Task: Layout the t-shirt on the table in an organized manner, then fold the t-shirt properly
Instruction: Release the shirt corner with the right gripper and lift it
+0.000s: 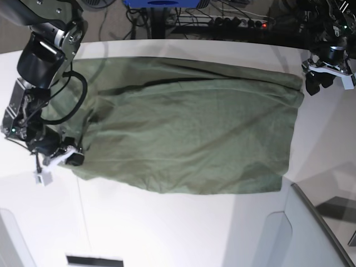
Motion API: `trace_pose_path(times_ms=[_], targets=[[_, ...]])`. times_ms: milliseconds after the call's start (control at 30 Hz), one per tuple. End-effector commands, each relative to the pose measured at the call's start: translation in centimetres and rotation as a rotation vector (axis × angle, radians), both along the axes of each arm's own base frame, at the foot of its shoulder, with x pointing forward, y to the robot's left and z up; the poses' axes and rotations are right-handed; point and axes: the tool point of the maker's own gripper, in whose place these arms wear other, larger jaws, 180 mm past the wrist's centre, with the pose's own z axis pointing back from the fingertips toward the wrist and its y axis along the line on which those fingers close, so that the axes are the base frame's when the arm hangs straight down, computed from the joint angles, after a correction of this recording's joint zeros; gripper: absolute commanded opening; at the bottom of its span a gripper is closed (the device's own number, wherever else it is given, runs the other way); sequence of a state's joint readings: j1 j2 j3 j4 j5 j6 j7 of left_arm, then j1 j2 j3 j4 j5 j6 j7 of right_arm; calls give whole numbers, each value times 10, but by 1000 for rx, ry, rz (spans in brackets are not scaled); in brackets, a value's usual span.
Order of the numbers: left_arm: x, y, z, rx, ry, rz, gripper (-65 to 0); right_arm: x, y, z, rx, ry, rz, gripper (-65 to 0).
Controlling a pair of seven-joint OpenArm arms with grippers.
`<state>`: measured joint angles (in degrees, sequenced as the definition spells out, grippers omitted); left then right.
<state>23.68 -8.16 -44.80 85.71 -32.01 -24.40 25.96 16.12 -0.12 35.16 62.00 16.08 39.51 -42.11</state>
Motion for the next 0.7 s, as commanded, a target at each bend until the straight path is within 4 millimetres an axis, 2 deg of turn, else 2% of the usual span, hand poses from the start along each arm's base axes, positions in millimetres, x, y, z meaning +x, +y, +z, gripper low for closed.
trace_pose_path(times_ms=[0,67,100,233,267,300,367,433,533,633,667], targets=[[4,7,11,18,-36,-1,-324,18,-6,22,-3,-83,-13,-620],[0,7,4,7,-22,8,-324,19,-6,23,-10,-87,-8,-594],[-2,8,1,1,-14,12,-324,19,-6,22,-12,-80,-3,-549],[-3,8,-2,-5,-8,17,-324,8,-18,16,-44,-27,9,-252],[-3,8,-2,-5,-8,17,-324,6,-22,17,-53,-25,4,-206],[-3,8,-2,-5,-8,17,-324,-1,-26,16,-72,-23,3,-197],[-4,8,-1,-1,-10,16,-324,-21,-42,23,-163,-25,7,-239],[-8,9,-1,4,-2,15,-324,-49,-47,28,-259,23,51,-293],[-10,10,-2,4,2,17,-324,-100,-16,23,-317,120,182,-422],[-10,10,-2,4,0,17,-326,-137,21,10,-240,160,251,-621],[-9,9,-1,5,-2,16,-332,-146,30,4,-212,176,265,-650]])
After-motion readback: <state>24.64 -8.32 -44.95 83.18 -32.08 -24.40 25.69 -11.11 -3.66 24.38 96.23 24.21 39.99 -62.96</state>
